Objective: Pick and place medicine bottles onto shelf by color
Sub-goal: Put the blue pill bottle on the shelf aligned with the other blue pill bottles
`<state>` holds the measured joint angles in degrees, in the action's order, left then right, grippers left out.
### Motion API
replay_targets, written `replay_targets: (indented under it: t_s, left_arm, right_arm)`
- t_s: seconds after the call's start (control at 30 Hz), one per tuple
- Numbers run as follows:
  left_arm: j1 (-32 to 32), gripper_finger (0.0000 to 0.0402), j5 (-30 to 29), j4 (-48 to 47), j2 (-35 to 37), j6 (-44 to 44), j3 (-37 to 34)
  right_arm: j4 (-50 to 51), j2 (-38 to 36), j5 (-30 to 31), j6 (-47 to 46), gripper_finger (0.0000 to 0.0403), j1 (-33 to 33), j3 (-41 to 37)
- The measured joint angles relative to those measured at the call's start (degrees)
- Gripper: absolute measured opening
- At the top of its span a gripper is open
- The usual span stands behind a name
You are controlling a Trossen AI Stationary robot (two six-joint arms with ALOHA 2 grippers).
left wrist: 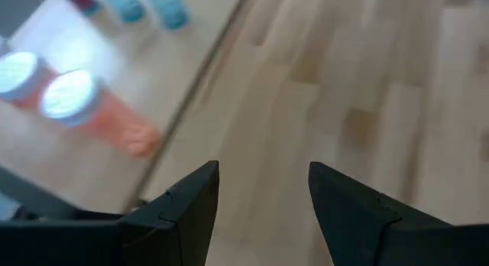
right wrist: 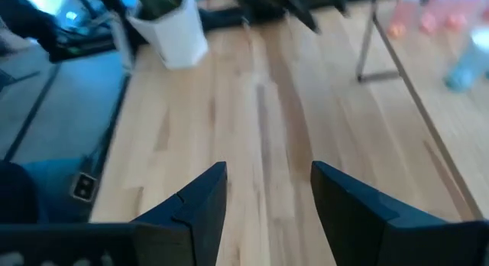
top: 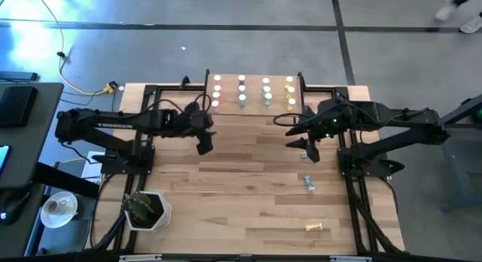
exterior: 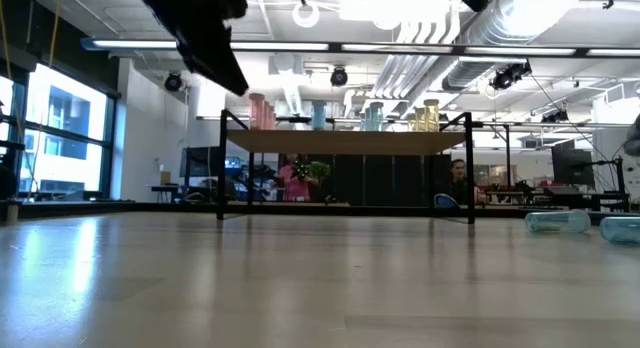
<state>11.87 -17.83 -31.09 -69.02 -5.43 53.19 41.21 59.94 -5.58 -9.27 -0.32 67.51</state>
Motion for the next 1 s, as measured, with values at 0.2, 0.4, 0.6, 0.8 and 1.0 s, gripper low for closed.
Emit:
replay_targets:
  t_s: [0.2, 0.4, 0.6, 0.8, 1.0]
  left_arm:
    - [-7.3, 0.0193, 0.0, 0.6, 0.7, -5.3, 0.0]
    - [-13.4, 0.0193, -0.6, 1.5, 0.7, -9.7, 0.0]
    - [-17.2, 0.0193, -0.8, 2.0, 0.7, -12.6, 0.0]
    - [-19.0, 0.0193, -0.8, 2.4, 0.7, -12.6, 0.0]
    - [-19.2, 0.0193, -0.8, 2.4, 0.7, -12.6, 0.0]
  right_arm:
    - [4.2, 0.1, 5.4, -3.8, 0.0181, 0.0, -2.9]
    - [4.5, 0.1, 5.5, -9.8, 0.0181, 0.2, -8.5]
    - [4.5, 0.1, 5.6, -20.3, 0.0181, 3.3, -14.7]
    - [4.5, 0.1, 9.3, -33.9, 0.0181, 9.4, -18.5]
    - [4.9, 0.1, 12.9, -48.2, 0.0181, 16.8, -21.6]
